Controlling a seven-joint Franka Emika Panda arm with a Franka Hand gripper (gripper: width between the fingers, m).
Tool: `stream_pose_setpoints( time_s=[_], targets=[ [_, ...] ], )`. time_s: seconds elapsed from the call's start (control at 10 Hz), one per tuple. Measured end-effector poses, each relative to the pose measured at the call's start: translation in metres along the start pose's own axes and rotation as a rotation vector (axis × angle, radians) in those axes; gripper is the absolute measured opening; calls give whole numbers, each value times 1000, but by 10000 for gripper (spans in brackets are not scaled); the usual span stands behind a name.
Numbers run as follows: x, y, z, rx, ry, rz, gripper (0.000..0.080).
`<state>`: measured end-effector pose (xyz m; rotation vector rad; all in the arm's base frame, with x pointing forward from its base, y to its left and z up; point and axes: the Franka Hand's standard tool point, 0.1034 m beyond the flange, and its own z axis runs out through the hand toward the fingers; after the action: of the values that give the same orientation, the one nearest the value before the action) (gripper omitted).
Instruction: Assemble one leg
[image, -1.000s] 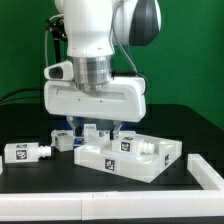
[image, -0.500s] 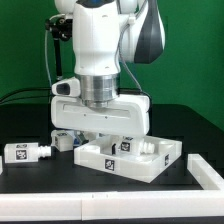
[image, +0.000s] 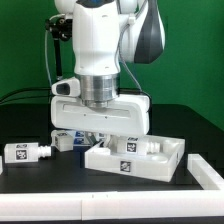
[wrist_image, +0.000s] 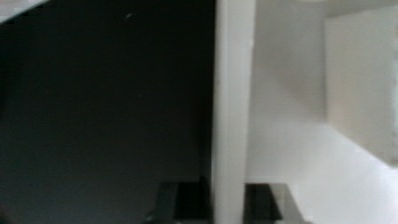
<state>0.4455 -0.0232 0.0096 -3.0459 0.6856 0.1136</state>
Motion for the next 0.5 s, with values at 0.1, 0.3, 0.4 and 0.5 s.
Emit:
stream_pose_setpoints(
  time_s=[0.1,0.3,0.4,0.5],
  targets=[
    [0,0,0,0,1,-2,55],
    [23,-7,-2,7,12,-44,55],
    [47,-14,-4,15,30,-83,55],
    [65,-22,-5,21,52,-147,55]
  ],
)
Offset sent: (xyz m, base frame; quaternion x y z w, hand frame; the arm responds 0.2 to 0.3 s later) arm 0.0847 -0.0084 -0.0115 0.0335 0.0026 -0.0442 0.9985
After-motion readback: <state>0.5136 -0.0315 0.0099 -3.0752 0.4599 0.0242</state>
